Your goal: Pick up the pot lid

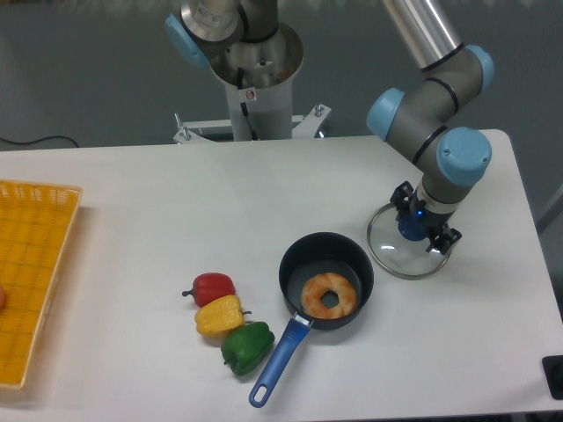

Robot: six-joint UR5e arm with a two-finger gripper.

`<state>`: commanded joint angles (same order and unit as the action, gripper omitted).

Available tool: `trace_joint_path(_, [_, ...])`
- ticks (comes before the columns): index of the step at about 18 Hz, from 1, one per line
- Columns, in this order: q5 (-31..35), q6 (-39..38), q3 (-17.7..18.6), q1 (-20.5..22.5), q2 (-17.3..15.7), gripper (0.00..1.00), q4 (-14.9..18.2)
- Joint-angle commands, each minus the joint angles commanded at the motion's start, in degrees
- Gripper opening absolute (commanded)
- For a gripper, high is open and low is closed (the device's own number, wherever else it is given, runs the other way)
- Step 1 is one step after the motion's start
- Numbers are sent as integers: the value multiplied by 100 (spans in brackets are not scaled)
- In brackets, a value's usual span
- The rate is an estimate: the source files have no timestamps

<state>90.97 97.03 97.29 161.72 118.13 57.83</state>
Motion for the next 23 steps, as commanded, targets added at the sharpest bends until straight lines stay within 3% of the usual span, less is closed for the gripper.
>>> trace_joint_path(4, [-9, 9, 0, 0, -9, 71, 18])
trace_joint_path(14, [0, 9, 0, -9, -53, 68, 44])
trace_joint_path(23, [0, 0, -9, -26, -220, 68, 281])
